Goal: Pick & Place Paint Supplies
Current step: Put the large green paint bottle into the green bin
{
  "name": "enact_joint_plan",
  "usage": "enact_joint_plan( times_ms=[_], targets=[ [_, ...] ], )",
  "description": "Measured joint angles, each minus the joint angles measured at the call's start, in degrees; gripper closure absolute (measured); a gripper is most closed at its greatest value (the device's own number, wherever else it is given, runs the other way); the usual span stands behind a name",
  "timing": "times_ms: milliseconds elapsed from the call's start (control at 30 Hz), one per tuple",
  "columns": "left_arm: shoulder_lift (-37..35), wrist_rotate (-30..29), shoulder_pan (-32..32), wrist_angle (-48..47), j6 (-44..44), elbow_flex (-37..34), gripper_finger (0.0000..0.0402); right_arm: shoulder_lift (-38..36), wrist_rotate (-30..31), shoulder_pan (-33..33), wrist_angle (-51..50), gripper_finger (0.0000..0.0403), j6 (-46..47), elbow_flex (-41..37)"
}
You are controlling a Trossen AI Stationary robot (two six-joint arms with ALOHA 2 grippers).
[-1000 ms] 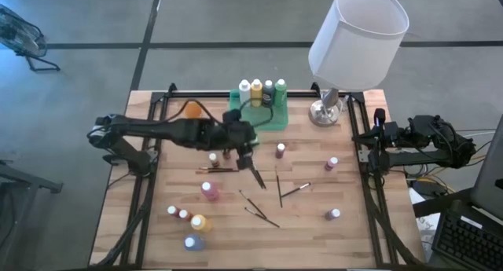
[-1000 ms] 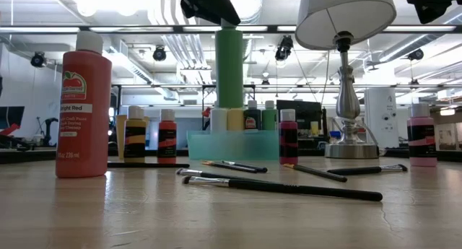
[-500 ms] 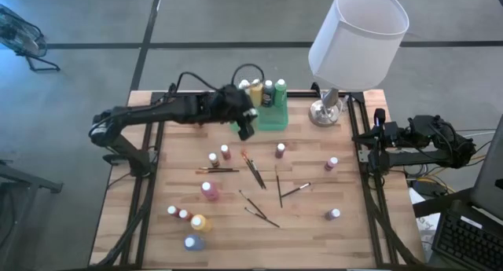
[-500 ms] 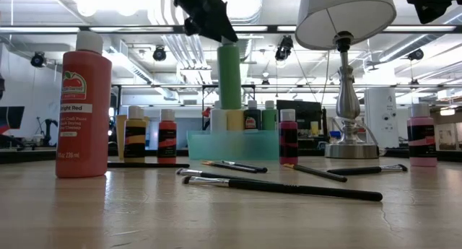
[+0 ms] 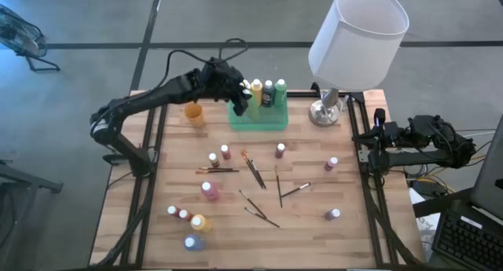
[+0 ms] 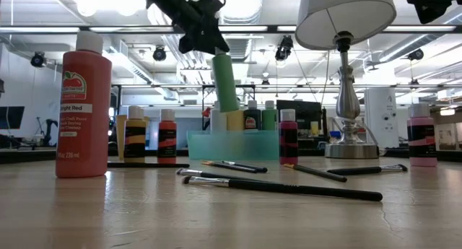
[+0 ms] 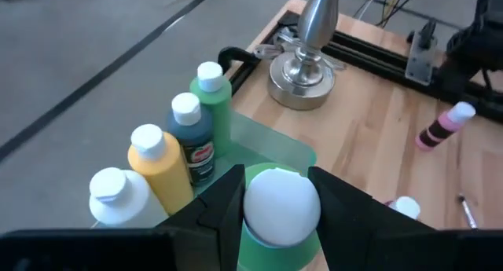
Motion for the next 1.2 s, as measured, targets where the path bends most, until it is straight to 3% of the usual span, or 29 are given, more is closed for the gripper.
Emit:
enact_joint_plan(
  times_ms=[267,1200],
  targets=[
    [3.7,6.2,2.8,4.3,-0.6,0.0,0.0266,0.0,0.0,0.0,0.0,0.0394,0.0,0.0],
    [16.8,-4.4,4.3,13.1,1.6,-0.1,0.0268,0.0,0.0,0.0,0.0,0.0394,0.0,0.0]
  ],
)
